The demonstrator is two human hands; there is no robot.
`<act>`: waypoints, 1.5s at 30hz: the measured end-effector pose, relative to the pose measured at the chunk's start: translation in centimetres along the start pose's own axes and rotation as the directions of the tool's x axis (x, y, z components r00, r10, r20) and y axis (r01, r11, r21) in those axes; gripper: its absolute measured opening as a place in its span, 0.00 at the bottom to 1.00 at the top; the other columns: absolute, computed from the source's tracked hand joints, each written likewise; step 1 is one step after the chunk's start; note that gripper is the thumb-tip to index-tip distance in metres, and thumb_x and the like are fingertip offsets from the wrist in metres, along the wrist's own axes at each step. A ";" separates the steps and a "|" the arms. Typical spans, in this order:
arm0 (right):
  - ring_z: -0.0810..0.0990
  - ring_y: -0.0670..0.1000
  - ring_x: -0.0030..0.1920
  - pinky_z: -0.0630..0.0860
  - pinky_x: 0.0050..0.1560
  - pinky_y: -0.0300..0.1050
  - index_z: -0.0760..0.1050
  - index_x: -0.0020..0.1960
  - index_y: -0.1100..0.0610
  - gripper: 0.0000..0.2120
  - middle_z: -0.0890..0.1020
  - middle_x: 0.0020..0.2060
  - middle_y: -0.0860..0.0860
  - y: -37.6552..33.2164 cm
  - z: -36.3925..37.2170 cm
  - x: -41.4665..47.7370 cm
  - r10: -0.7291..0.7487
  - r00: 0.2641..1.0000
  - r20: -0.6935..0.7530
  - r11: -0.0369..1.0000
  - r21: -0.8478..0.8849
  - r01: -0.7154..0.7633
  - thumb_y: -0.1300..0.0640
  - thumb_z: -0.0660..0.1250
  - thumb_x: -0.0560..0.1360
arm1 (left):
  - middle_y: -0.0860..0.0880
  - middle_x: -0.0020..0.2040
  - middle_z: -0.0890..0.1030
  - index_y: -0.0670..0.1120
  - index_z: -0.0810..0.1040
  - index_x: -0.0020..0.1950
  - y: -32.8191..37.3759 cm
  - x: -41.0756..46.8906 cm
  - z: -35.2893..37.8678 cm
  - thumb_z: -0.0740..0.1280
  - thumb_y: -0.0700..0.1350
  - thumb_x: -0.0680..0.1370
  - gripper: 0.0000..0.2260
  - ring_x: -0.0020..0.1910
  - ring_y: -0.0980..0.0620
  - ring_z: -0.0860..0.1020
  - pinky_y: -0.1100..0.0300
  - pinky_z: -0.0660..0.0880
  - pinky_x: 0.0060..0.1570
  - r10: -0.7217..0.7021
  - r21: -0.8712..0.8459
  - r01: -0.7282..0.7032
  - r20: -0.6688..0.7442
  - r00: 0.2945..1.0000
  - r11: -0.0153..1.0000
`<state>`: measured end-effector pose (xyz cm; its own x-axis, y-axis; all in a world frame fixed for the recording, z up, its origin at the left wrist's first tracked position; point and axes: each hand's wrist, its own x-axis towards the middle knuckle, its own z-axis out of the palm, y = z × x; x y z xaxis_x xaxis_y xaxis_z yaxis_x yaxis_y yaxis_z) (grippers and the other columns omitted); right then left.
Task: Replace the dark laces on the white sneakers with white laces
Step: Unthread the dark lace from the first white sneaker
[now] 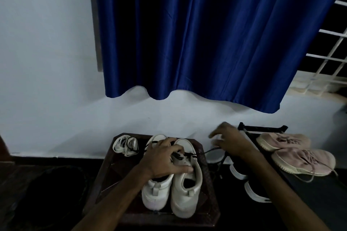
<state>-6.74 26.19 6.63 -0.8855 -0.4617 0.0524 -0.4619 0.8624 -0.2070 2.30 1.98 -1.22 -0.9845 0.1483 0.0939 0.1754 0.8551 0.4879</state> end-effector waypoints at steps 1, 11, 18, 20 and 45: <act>0.76 0.44 0.47 0.73 0.50 0.34 0.83 0.51 0.51 0.07 0.75 0.49 0.46 -1.7 0.5 0.3 -0.085 0.996 0.029 0.995 0.051 0.084 0.53 0.72 0.74 | 0.58 0.74 0.62 0.62 0.73 0.62 0.1 0.0 0.0 0.62 0.78 0.62 0.33 0.73 0.55 0.62 0.44 0.54 0.72 0.000 0.006 0.000 0.000 1.000 1.000; 0.81 0.53 0.50 0.77 0.51 0.47 0.83 0.52 0.57 0.09 0.84 0.48 0.55 -7.1 3.5 2.2 -0.128 0.921 0.368 0.992 0.031 0.125 0.57 0.72 0.72 | 0.58 0.74 0.62 0.63 0.73 0.63 0.2 0.0 -0.1 0.61 0.79 0.62 0.35 0.73 0.54 0.62 0.43 0.53 0.71 -0.010 0.036 0.009 0.008 1.000 0.999; 0.77 0.54 0.44 0.68 0.38 0.41 0.82 0.50 0.61 0.10 0.83 0.47 0.58 -7.2 3.1 2.6 -0.089 0.876 0.474 0.988 -0.069 0.137 0.55 0.68 0.76 | 0.59 0.75 0.60 0.63 0.73 0.64 0.7 -0.5 -0.6 0.64 0.77 0.64 0.32 0.74 0.55 0.61 0.41 0.51 0.71 -0.013 0.031 0.013 0.012 1.000 0.999; 0.76 0.55 0.43 0.68 0.36 0.43 0.77 0.41 0.60 0.10 0.81 0.40 0.57 -7.1 2.5 2.2 -0.108 0.882 0.459 0.979 -0.103 0.173 0.55 0.65 0.77 | 0.59 0.75 0.59 0.63 0.72 0.64 0.5 -0.5 -0.7 0.63 0.78 0.63 0.34 0.74 0.54 0.60 0.39 0.50 0.71 -0.013 0.039 0.013 0.006 1.000 0.999; 0.80 0.54 0.49 0.75 0.48 0.45 0.83 0.50 0.58 0.08 0.83 0.48 0.56 -6.8 4.0 2.4 -0.177 0.930 0.323 0.980 -0.034 0.198 0.58 0.72 0.71 | 0.58 0.77 0.57 0.64 0.71 0.65 0.3 -0.1 -0.2 0.64 0.77 0.64 0.33 0.76 0.53 0.56 0.35 0.48 0.72 -0.025 0.038 0.023 0.032 0.999 0.999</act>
<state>-5.57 18.41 4.26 -0.7251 -0.6489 -0.2306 -0.6298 0.7603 -0.1591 2.43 2.14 -0.87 -0.9882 0.1433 0.0539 0.1520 0.8767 0.4563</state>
